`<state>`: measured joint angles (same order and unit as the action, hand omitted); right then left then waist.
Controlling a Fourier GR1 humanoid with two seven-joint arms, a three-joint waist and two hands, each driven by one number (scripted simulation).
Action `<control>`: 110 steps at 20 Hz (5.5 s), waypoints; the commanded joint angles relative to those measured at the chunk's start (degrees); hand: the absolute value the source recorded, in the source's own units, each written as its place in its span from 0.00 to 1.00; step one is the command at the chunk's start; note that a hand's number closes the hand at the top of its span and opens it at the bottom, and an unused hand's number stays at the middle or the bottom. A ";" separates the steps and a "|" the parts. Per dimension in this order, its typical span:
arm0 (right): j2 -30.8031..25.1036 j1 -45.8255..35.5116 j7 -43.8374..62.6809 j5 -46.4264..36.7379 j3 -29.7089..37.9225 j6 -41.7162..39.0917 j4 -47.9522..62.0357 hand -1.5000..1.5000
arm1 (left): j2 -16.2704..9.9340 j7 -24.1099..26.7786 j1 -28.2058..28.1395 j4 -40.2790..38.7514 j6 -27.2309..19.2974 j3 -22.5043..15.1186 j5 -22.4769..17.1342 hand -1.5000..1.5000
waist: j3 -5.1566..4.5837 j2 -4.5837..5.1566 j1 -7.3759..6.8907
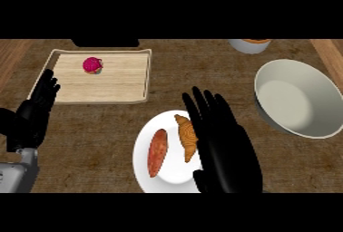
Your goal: Pick the croissant from the plate and place it in the bowl
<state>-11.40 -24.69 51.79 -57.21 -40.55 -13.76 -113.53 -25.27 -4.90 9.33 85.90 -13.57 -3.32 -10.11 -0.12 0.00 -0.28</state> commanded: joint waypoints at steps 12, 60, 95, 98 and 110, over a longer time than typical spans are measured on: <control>11.27 -11.96 6.17 12.43 8.46 -23.54 23.68 0.00 | 1.91 0.91 0.51 -2.21 1.85 0.82 0.62 0.50 | 0.05 0.08 0.09; 11.40 -10.08 -9.96 4.07 1.03 -5.98 57.00 1.00 | 8.52 0.79 -0.17 -1.12 8.06 8.12 9.18 0.50 | 0.11 0.12 -0.15; 1.49 -14.92 10.52 -6.26 17.55 7.01 16.47 1.00 | 9.64 -4.40 -1.62 5.08 8.87 9.94 9.74 0.50 | 0.12 -0.63 1.57; -0.40 -13.37 12.17 -6.81 20.44 2.77 9.47 1.00 | 8.80 -4.77 1.15 1.67 8.64 11.01 10.36 0.50 | 0.11 -0.33 1.39; -7.81 -5.11 -8.85 5.25 41.53 10.13 14.28 1.00 | 9.53 -0.35 -0.82 0.88 10.98 11.60 10.47 0.50 | 0.13 0.02 0.32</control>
<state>-16.58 -33.58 49.28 -56.25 -4.62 -5.65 -100.01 -15.40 -7.43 9.59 87.14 -3.79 7.68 0.59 0.00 -0.01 0.13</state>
